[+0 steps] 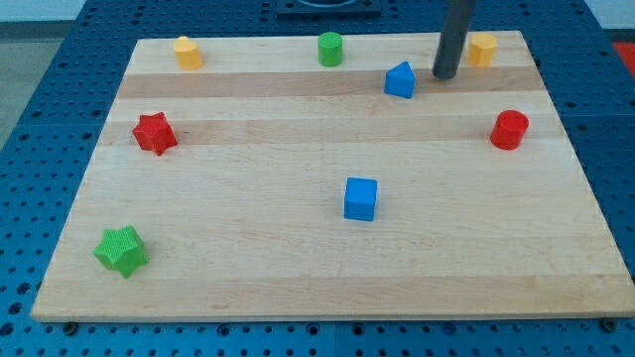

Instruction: Push the blue triangle towards the center

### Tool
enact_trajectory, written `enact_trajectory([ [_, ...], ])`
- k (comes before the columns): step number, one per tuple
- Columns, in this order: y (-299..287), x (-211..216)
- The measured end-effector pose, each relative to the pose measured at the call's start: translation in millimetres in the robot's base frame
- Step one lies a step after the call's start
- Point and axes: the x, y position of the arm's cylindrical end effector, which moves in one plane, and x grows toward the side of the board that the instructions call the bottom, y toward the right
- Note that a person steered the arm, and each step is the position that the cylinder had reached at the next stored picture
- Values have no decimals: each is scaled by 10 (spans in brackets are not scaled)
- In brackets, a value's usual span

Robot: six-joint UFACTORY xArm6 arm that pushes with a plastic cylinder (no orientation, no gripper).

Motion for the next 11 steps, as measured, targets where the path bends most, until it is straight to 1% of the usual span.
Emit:
enact_trajectory([
  [1,-212,-3],
  [4,-567,179],
  [5,-724,179],
  [7,-803,203],
  [9,-862,359],
  [11,-1083,366],
])
